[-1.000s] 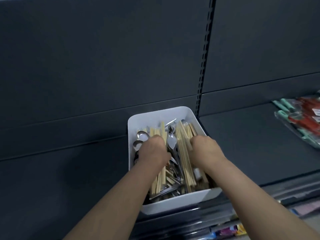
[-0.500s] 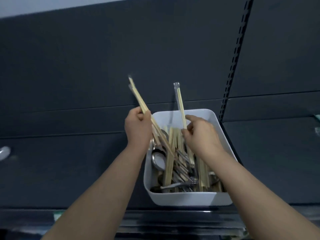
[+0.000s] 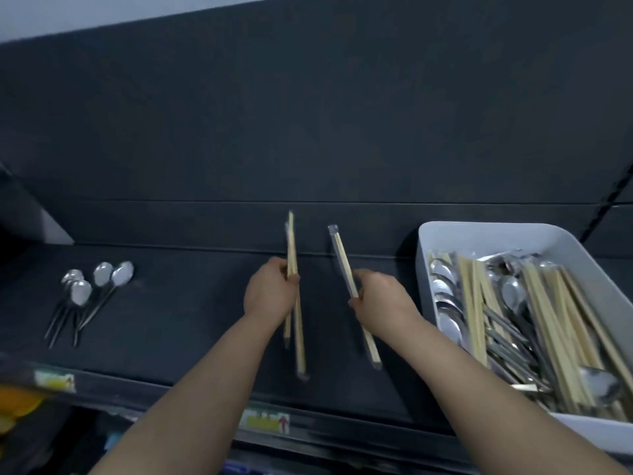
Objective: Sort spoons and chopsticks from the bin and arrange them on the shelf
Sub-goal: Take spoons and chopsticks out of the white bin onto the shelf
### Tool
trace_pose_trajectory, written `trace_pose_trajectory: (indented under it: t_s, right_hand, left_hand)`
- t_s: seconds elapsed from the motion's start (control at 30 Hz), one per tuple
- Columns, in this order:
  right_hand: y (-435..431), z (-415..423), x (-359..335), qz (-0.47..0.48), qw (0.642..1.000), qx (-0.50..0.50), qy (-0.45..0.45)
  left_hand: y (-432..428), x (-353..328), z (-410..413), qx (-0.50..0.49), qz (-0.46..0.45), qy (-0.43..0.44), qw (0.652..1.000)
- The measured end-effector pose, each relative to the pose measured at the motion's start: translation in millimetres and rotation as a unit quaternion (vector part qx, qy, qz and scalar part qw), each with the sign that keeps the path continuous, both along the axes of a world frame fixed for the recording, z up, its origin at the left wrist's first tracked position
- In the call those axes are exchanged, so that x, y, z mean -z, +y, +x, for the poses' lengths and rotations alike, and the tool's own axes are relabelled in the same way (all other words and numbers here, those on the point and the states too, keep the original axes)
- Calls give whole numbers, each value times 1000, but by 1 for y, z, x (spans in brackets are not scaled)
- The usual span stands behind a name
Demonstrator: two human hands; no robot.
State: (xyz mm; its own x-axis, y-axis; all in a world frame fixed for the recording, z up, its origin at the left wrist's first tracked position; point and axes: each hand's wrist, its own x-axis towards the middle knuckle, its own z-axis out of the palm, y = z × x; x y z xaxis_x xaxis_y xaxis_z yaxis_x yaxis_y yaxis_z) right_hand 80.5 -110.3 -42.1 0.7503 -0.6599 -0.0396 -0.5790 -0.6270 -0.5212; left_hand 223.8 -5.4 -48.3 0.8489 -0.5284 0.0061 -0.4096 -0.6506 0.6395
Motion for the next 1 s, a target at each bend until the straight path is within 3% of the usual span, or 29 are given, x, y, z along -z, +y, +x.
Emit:
trace_pose_trajectory:
  t_s: [0.07, 0.13, 0.27, 0.4, 0.63, 0.8, 1.0]
  right_hand:
    - [9, 14, 10, 8, 1000, 9, 23]
    - [19, 27, 17, 9, 999, 13, 37]
    - [34, 46, 26, 25, 998, 29, 59]
    - [37, 44, 21, -7, 986, 20, 164]
    - [20, 4, -11, -267, 948, 37, 168]
    - [-8, -52, -27, -307, 938, 119, 107]
    - [-51, -151, -21, -232, 939, 195, 165]
  left_hand:
    - [7, 7, 13, 64, 121, 10, 991]
    - [14, 17, 21, 102, 187, 13, 977]
    - [21, 30, 34, 109, 167, 22, 980]
    - [20, 21, 40, 126, 214, -37, 968]
    - [-23, -6, 6, 188, 79, -69, 977]
    - [-68, -25, -46, 233, 31, -81, 969]
    - [-114, -38, -131, 312, -30, -109, 943]
